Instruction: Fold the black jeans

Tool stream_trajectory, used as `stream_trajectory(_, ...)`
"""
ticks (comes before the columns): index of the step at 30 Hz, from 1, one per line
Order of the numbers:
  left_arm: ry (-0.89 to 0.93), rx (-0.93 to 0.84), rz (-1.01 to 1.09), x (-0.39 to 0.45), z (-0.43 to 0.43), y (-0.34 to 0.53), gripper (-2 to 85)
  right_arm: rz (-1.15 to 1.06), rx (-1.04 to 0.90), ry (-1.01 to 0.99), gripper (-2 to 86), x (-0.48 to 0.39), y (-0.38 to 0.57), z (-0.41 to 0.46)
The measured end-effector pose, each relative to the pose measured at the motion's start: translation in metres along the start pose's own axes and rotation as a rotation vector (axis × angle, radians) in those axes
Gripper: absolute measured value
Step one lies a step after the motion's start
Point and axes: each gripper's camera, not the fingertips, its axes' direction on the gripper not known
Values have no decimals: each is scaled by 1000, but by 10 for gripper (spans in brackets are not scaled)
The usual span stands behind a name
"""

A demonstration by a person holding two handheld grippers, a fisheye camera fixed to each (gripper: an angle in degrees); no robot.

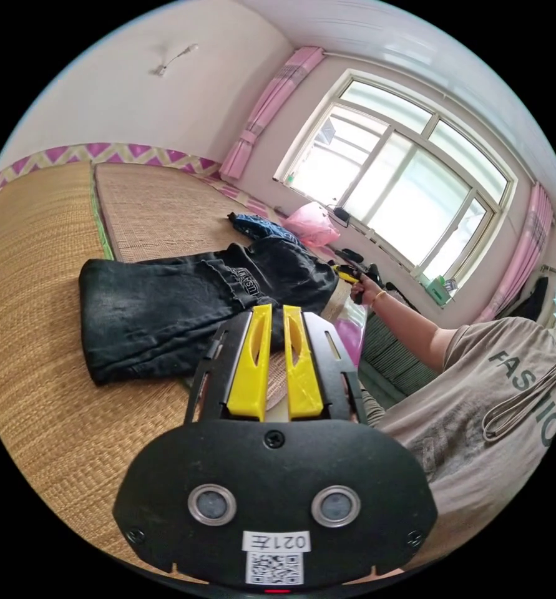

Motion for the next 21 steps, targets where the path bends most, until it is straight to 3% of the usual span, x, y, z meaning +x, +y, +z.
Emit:
stream_trajectory(5, -6, -4, -8, 7, 12, -12, 13, -172, 33, 7, 2, -16, -8, 2)
stream_trajectory(9, 25, -48, -18, 11, 37, -18, 53, 13, -9, 115, 8, 66, 13, 17)
stream_trajectory(12, 5, -110, 5, 18, 55, -25, 79, 167, 18, -65, 20, 128, 48, 12)
stream_trajectory(15, -16, -169, 50, 29, 71, -38, 96, 186, 26, -101, 38, 144, 77, 2)
stream_trajectory(21, -94, -293, 231, 65, 130, -72, 96, -60, 63, -245, 62, 116, 137, -31)
